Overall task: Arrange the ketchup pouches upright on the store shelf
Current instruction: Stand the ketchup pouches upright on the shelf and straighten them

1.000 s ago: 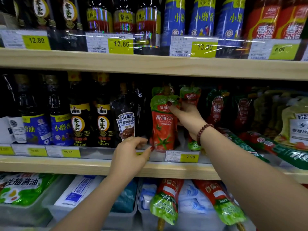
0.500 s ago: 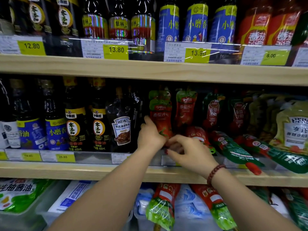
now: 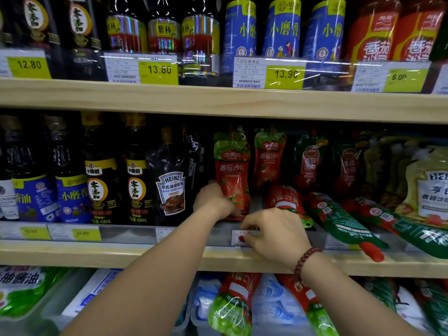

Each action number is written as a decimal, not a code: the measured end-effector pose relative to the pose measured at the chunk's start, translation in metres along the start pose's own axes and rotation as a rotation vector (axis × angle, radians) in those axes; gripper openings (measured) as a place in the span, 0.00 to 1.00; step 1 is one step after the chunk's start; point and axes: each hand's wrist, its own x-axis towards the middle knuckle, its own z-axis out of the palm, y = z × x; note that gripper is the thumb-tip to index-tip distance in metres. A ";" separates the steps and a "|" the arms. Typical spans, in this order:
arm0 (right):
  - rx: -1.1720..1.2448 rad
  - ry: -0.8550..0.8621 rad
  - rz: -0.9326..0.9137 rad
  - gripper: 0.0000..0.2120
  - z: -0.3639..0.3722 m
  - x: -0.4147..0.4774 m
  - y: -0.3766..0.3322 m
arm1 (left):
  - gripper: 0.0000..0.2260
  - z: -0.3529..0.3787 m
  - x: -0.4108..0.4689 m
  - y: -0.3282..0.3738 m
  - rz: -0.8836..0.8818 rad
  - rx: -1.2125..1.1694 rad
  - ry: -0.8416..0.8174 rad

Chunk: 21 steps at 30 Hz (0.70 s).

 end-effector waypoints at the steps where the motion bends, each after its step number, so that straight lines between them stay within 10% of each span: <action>1: -0.001 -0.005 0.001 0.09 -0.001 0.000 0.000 | 0.37 0.000 -0.001 0.000 0.003 -0.007 -0.001; 21: -0.010 0.001 -0.015 0.11 0.002 -0.005 0.000 | 0.35 0.012 0.024 -0.001 0.138 -0.057 0.084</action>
